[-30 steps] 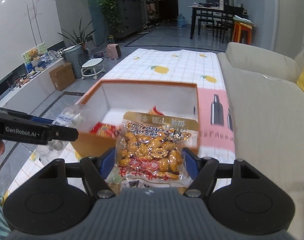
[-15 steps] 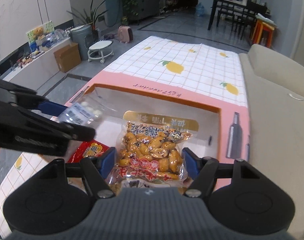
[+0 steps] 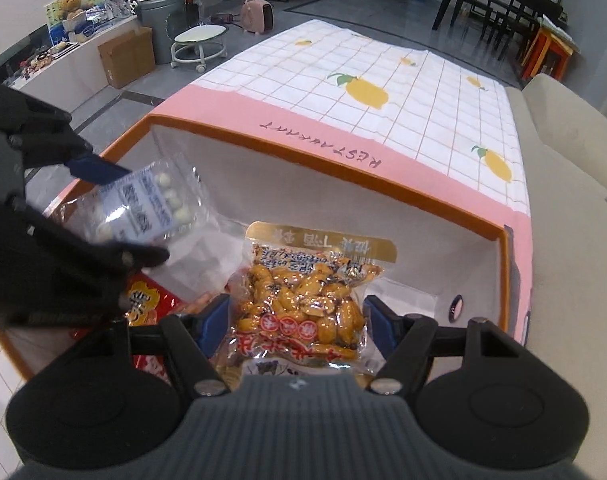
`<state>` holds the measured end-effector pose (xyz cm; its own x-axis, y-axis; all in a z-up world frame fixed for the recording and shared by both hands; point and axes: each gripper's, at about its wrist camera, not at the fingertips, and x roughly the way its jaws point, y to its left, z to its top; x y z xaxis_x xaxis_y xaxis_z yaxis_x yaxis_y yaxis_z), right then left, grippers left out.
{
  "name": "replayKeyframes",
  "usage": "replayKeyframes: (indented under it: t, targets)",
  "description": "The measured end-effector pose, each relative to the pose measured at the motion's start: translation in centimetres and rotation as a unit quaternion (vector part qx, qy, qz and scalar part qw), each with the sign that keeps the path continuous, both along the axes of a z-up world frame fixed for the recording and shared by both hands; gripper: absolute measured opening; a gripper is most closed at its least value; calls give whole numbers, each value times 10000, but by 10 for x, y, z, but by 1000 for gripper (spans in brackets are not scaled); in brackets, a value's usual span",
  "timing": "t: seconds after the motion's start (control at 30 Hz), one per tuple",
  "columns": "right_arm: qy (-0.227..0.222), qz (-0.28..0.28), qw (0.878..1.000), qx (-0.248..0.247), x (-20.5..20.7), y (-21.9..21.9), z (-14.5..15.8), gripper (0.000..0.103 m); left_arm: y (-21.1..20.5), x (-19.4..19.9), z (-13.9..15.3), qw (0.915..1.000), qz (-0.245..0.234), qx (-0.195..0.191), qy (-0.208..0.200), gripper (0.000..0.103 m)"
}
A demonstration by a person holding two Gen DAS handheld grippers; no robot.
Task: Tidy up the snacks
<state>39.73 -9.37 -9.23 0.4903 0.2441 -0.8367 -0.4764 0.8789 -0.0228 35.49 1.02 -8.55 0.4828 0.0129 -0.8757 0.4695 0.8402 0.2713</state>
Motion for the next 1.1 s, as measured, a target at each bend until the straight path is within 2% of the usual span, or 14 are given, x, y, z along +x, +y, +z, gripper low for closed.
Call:
replayKeyframes:
  t: [0.1, 0.3, 0.4, 0.63, 0.73, 0.83, 1.1]
  targets:
    - [126, 40, 9999, 56, 6, 2, -4, 70, -3, 1, -5, 9996, -240, 103, 49, 67]
    - [180, 81, 9997, -145, 14, 9, -13, 70, -8, 6, -17, 9983, -462, 286, 212, 68]
    - [186, 71, 9995, -242, 17, 12, -18, 71, -10, 7, -24, 9980, -444, 369, 267, 68]
    - [215, -50, 9997, -40, 21, 13, -21, 74, -14, 5, -36, 9973, -459, 497, 291, 74]
    - [305, -202, 9992, 131, 24, 9, -19, 75, -13, 3, -33, 9979, -436, 421, 207, 75]
    - [393, -342, 9984, 196, 25, 8, -18, 77, -12, 2, -28, 9984, -414, 385, 97, 82]
    - [334, -442, 9978, 362, 14, -2, -2, 78, -3, -10, -12, 9996, -254, 29, -147, 82]
